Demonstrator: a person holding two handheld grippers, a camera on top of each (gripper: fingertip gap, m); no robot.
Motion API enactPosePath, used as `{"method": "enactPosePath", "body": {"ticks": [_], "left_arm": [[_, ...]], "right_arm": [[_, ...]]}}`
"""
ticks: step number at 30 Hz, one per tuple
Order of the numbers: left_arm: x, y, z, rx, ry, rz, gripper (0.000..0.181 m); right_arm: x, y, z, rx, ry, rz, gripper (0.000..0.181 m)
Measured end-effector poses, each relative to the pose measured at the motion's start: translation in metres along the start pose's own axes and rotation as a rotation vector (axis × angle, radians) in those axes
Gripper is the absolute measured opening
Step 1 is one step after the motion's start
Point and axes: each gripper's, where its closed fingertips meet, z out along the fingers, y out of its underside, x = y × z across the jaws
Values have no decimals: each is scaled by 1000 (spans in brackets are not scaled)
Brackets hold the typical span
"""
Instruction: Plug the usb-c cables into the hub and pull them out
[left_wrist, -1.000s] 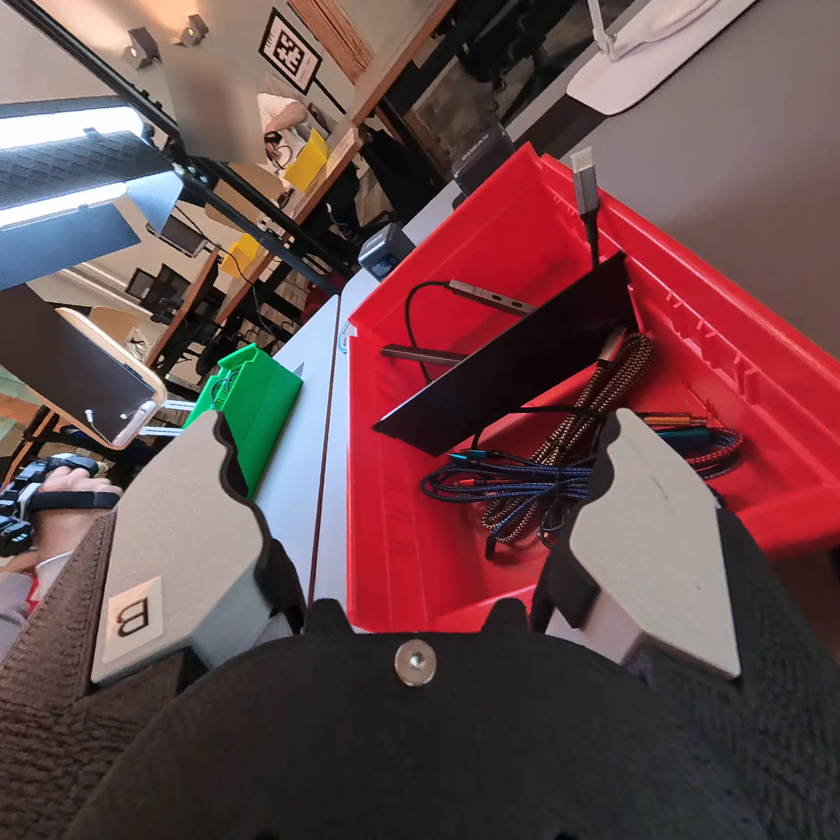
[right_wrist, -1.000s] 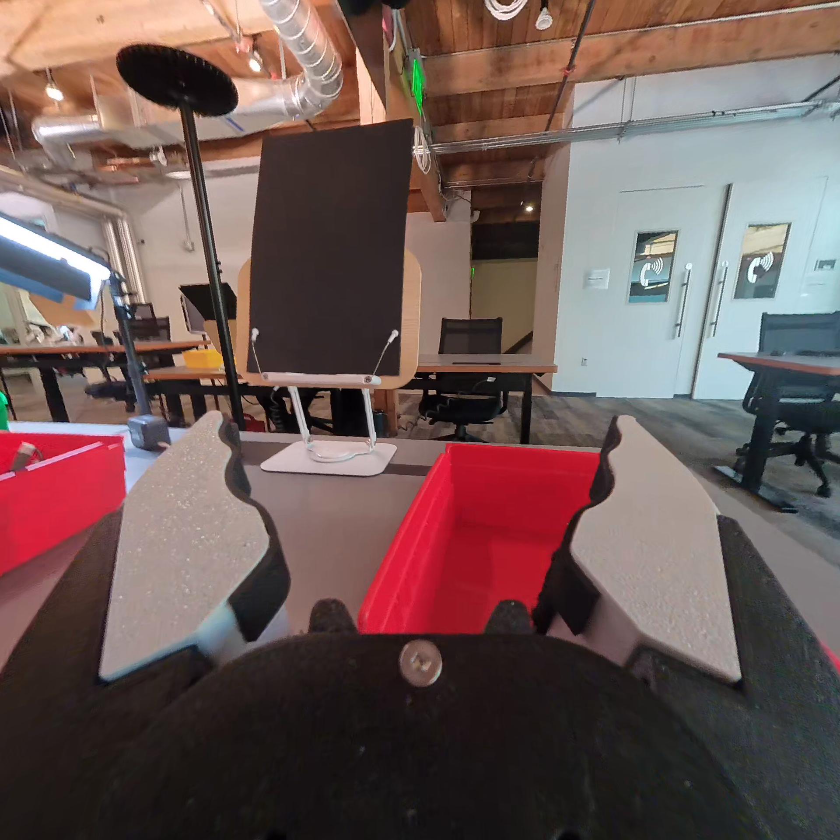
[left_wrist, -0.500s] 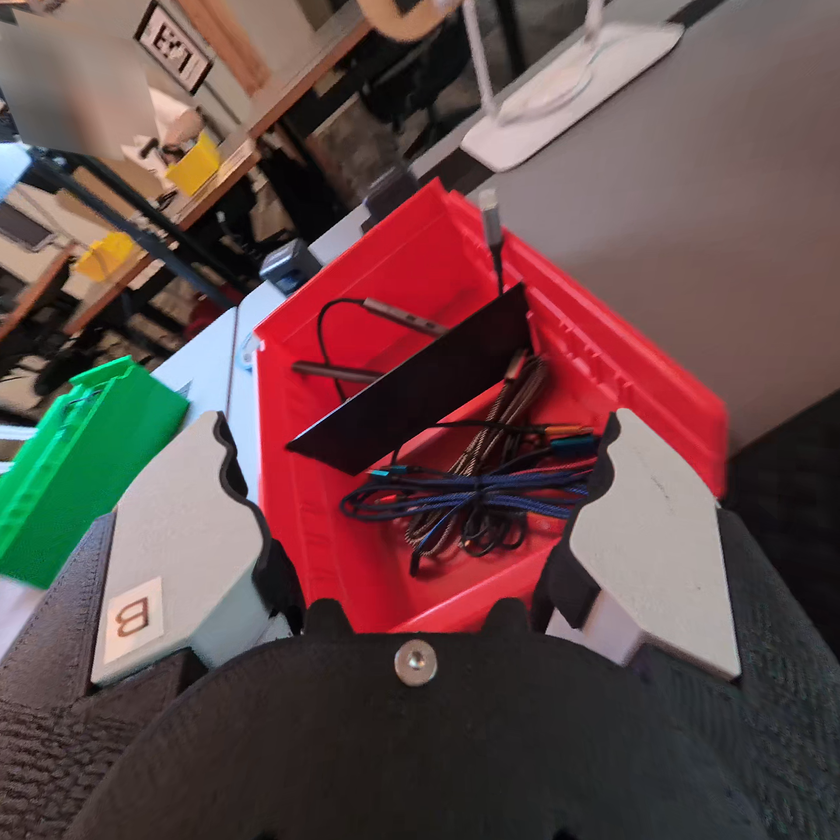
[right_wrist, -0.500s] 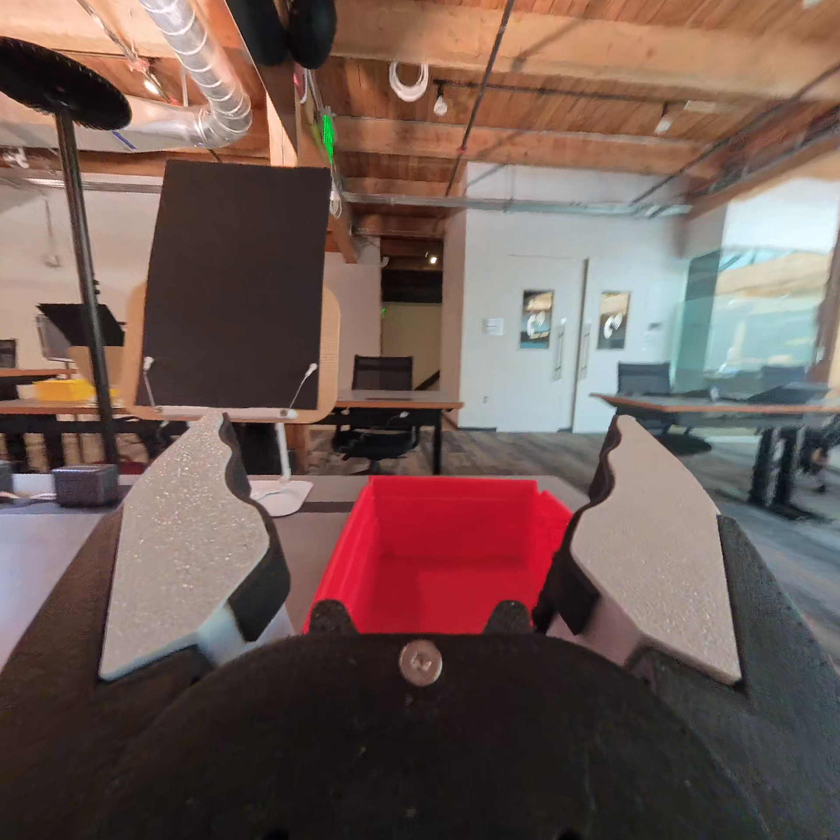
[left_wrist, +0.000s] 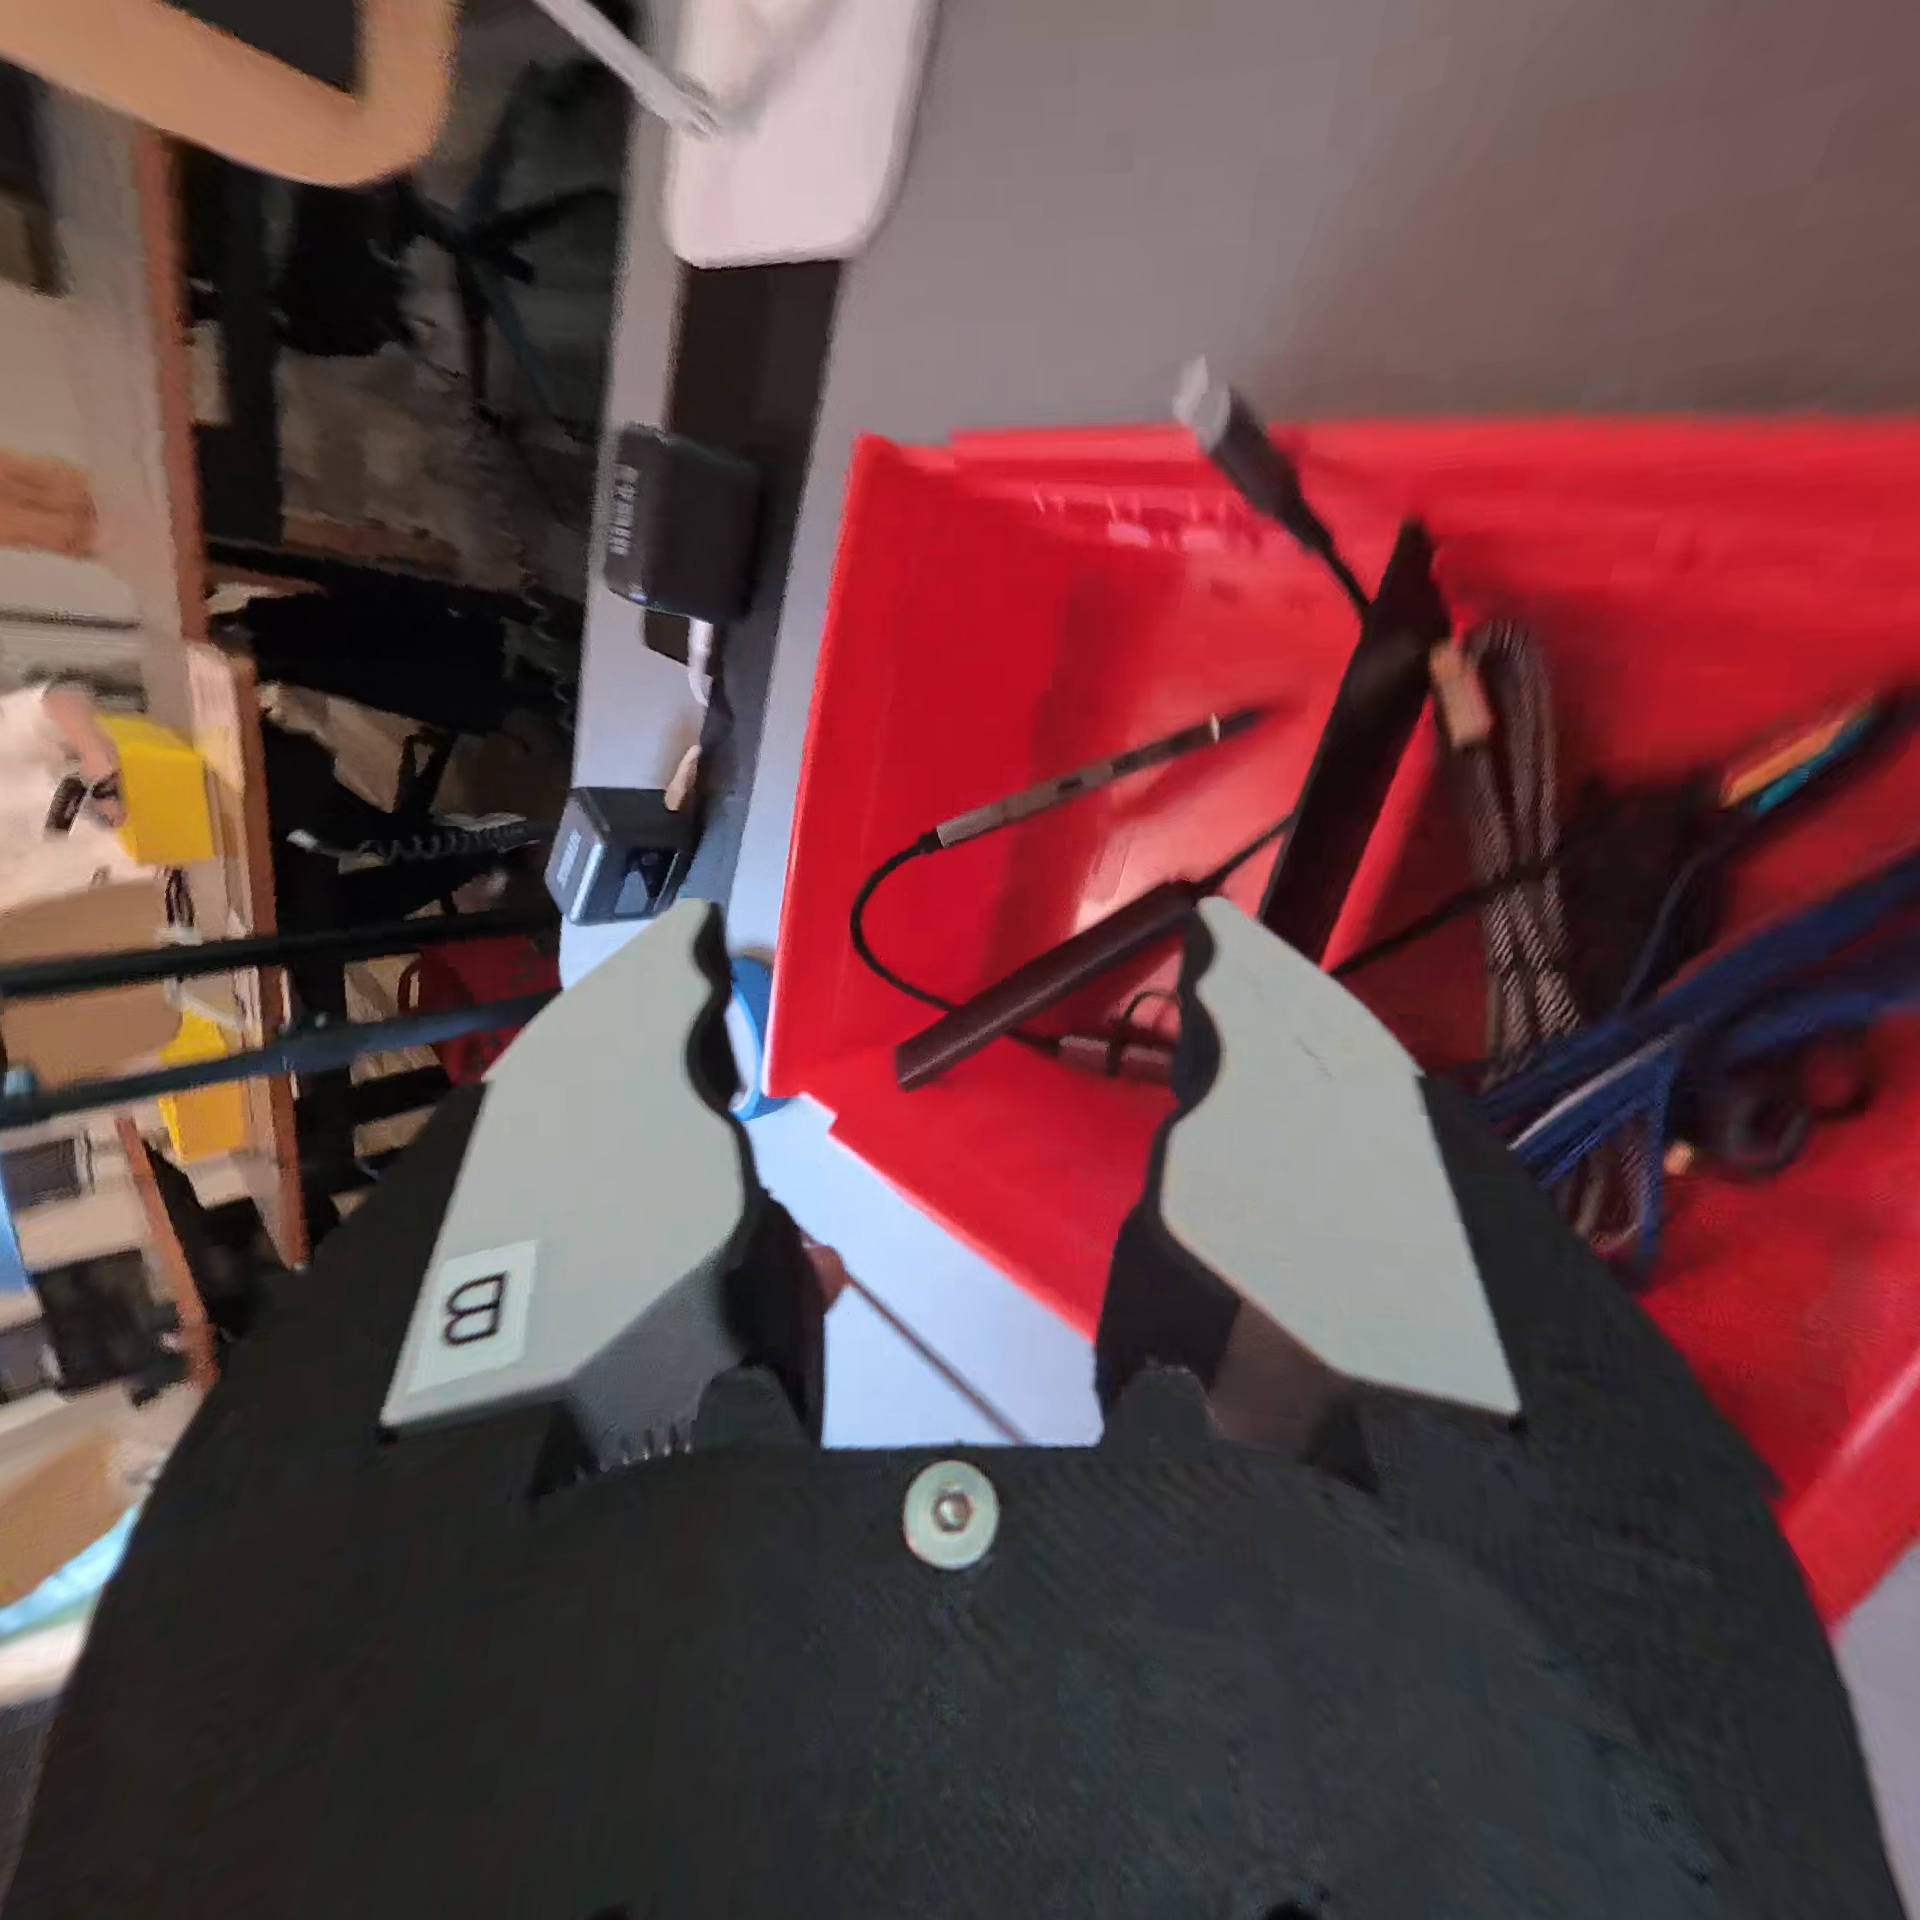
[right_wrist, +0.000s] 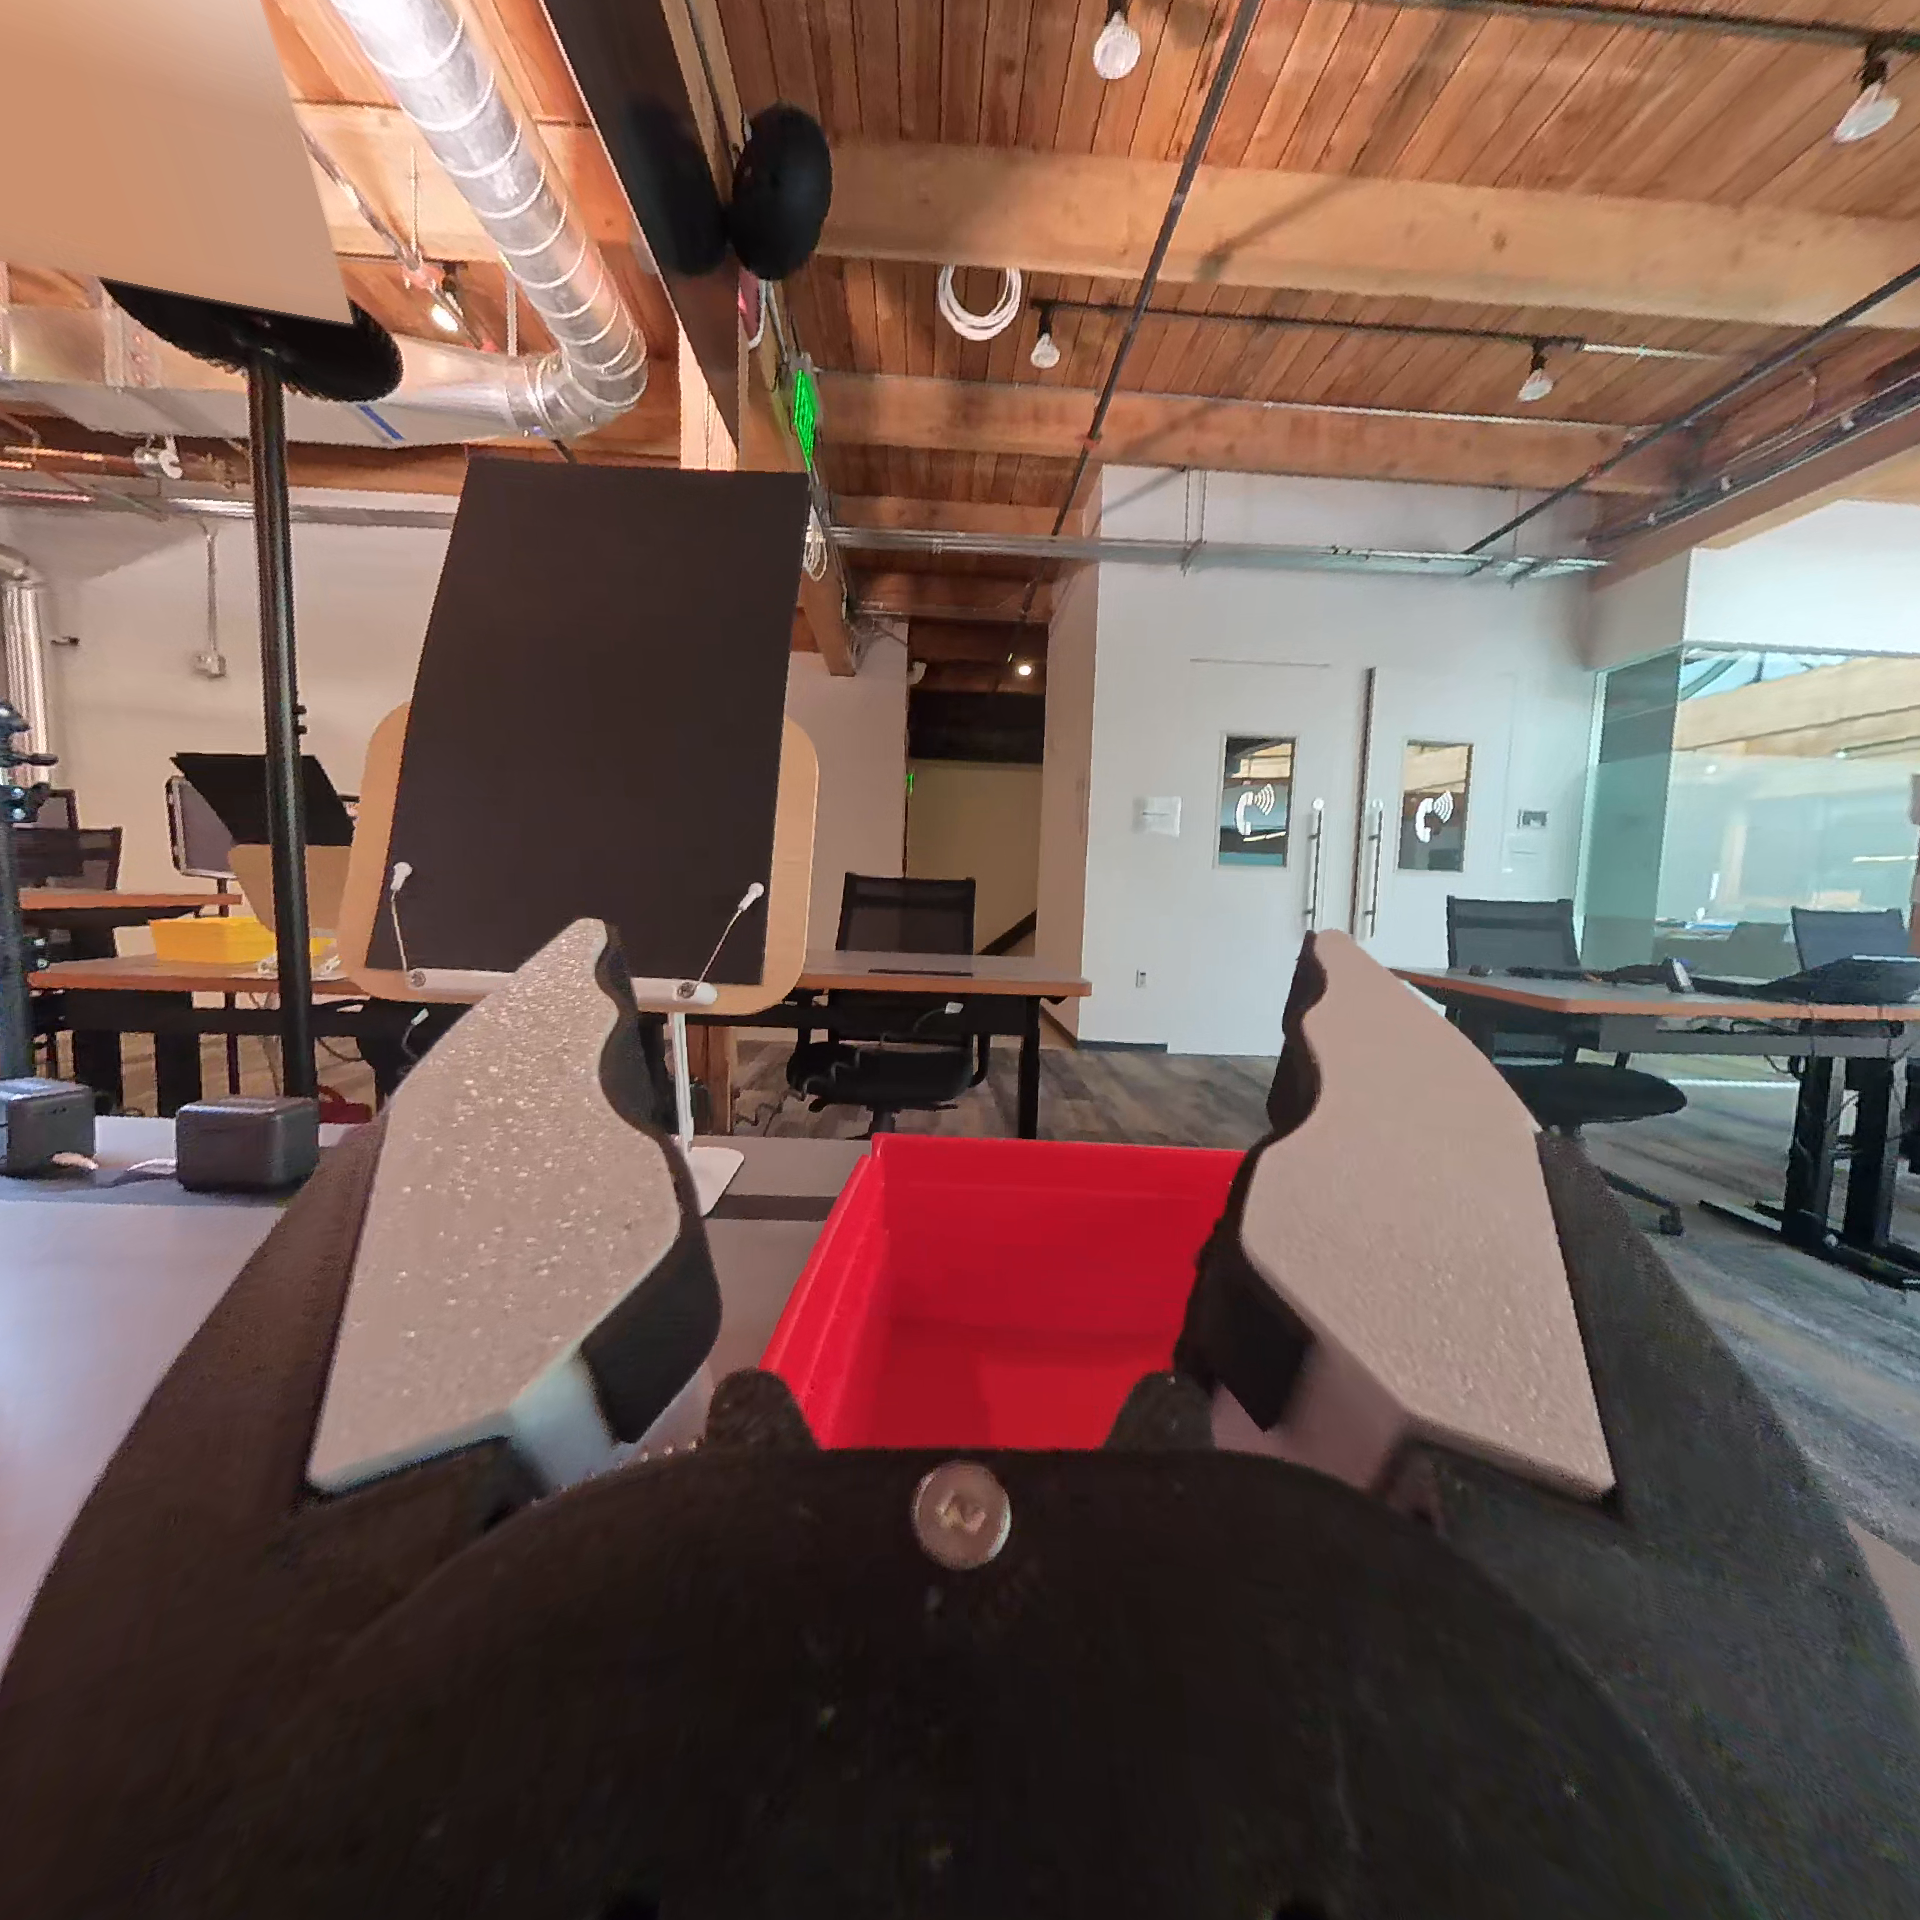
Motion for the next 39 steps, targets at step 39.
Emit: {"method": "enactPosePath", "body": {"ticks": [39], "left_arm": [[-97, -38, -127, 31, -784, 240, 8]], "right_arm": [[-71, 3, -3, 10, -279, -228, 103]]}}
